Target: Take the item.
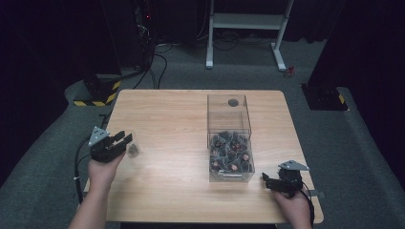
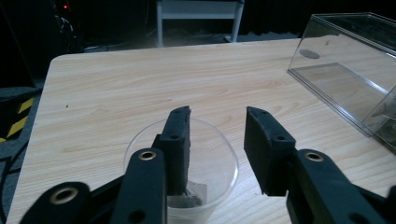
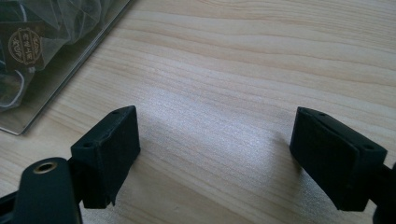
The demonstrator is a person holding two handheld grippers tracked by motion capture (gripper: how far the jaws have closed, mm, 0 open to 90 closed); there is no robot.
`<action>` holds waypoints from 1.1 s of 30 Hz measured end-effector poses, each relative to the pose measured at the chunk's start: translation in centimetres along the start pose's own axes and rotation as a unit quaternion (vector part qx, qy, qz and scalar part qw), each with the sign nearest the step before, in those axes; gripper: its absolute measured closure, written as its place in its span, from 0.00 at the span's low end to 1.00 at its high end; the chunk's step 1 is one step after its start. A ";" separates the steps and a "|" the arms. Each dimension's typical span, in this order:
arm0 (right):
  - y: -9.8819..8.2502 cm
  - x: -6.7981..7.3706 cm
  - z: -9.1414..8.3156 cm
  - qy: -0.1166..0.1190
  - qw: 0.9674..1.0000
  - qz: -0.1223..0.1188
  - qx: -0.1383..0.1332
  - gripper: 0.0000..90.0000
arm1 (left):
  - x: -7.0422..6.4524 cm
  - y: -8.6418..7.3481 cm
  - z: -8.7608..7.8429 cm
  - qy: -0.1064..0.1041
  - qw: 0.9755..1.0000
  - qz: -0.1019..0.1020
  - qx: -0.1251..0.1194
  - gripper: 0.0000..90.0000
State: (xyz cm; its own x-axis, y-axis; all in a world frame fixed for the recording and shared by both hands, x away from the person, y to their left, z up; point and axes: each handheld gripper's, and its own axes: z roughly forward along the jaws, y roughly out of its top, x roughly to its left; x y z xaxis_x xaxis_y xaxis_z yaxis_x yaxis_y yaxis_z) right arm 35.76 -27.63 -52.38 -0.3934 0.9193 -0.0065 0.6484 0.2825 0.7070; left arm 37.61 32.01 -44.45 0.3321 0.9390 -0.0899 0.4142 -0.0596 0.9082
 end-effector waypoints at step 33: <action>0.0 0.0 0.0 0.000 1.000 0.000 0.000 0.18 | -4.2 -0.9 -1.8 -0.041 0.999 0.023 0.005 0.16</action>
State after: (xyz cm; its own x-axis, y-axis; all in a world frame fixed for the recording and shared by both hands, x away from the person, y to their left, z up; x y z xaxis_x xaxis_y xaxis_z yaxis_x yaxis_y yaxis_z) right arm 35.75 -27.63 -52.38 -0.3935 0.9193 -0.0069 0.6481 0.2827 0.7071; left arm 34.28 28.78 -44.16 0.4183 0.9046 -0.0820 0.4056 -0.1052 0.9080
